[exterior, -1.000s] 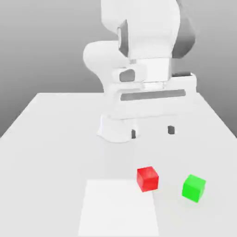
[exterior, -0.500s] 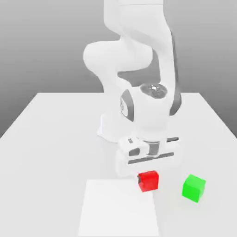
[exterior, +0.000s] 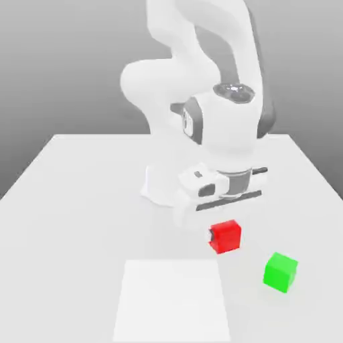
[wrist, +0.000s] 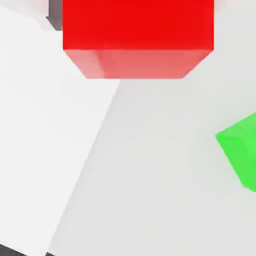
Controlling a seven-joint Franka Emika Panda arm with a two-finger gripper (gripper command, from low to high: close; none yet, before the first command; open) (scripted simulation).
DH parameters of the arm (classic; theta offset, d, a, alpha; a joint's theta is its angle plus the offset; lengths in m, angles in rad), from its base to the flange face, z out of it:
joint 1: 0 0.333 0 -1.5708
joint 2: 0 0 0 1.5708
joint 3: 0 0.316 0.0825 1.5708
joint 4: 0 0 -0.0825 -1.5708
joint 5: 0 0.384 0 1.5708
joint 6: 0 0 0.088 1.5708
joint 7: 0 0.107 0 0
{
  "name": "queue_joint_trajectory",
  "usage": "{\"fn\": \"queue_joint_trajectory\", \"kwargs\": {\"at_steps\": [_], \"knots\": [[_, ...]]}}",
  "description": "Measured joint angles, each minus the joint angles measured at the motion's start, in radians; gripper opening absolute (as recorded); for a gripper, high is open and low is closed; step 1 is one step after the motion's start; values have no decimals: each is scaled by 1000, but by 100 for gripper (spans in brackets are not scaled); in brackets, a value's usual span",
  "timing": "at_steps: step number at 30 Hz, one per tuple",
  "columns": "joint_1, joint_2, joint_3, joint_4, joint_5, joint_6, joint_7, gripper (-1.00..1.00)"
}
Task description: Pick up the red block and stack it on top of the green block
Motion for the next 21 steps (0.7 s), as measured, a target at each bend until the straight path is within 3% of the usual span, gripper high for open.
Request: {"fn": "queue_joint_trajectory", "kwargs": {"at_steps": [11, 17, 18, 21], "knots": [[162, 41, 52, 160, -4, -119, -469, -100], [171, 221, 41, 184, -61, 35, -478, -100], [175, 244, 36, 186, -70, 56, -472, 100], [175, 244, 36, 186, -70, 56, -472, 100]]}}
